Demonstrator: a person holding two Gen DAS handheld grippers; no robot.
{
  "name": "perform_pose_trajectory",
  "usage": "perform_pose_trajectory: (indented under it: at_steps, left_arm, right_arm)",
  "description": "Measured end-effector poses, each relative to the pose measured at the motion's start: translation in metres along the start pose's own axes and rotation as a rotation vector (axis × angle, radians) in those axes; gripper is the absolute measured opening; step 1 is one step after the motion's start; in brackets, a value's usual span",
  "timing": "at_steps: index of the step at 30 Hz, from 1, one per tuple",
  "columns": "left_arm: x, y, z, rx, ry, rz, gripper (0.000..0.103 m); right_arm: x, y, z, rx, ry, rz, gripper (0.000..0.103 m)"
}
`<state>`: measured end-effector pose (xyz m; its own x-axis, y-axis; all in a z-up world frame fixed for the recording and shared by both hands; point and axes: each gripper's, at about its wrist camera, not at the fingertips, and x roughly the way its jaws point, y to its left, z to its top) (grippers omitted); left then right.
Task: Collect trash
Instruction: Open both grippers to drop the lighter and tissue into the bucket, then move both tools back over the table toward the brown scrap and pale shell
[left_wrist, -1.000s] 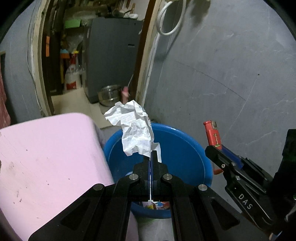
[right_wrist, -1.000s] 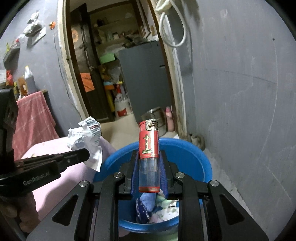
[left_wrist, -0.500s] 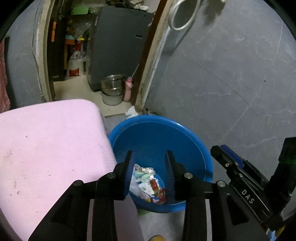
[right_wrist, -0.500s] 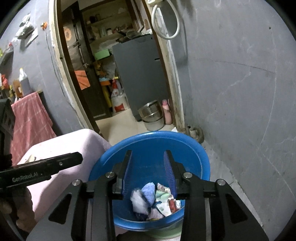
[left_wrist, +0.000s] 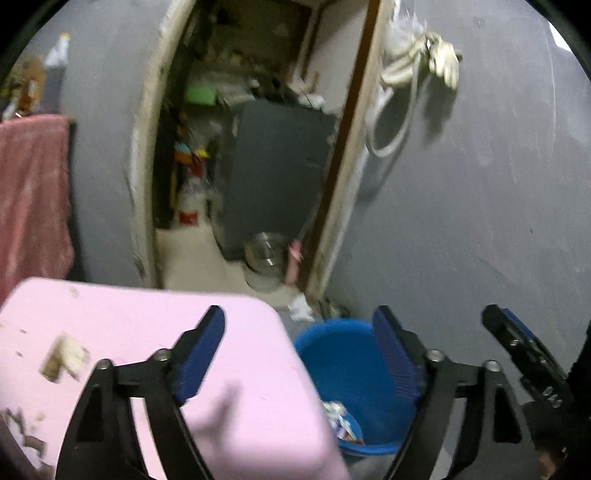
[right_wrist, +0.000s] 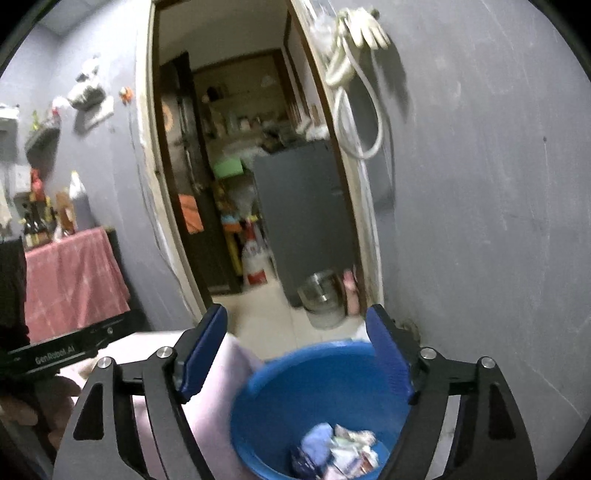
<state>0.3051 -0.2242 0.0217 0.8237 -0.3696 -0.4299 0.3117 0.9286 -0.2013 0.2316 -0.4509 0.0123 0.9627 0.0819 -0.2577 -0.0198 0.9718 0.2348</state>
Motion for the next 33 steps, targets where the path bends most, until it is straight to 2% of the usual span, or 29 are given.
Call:
perform_pose_trajectory:
  at_steps: [2,4,6,9,17,26,33]
  left_arm:
    - [-0.012,0.009,0.006,0.006,-0.038,0.017,0.084]
    - [-0.025,0.021,0.013,0.011,-0.071,0.050,0.094]
    - [-0.040,0.030,0.016,0.003,-0.108,0.078,0.095]
    - [-0.057,0.046,0.019,-0.003,-0.134,0.099,0.095]
    - [-0.095,0.094,0.023,-0.004,-0.193,0.203,0.100]
    - [-0.121,0.163,0.017,-0.049,-0.184,0.330,0.100]
    - [-0.123,0.201,0.000,-0.076,-0.122,0.389,0.100]
  right_arm:
    - [-0.004,0.012,0.007,-0.004,-0.036,0.018,0.085]
    - [-0.005,0.023,0.012,-0.008,-0.063,0.032,0.089]
    - [-0.006,0.036,0.017,-0.013,-0.089,0.051,0.097]
    - [-0.010,0.054,0.021,-0.031,-0.121,0.084,0.102]
    - [-0.004,0.108,0.023,-0.086,-0.160,0.166,0.103]
    - [0.020,0.164,0.014,-0.151,-0.094,0.241,0.103]
    - [0.049,0.196,0.001,-0.207,0.034,0.272,0.103]
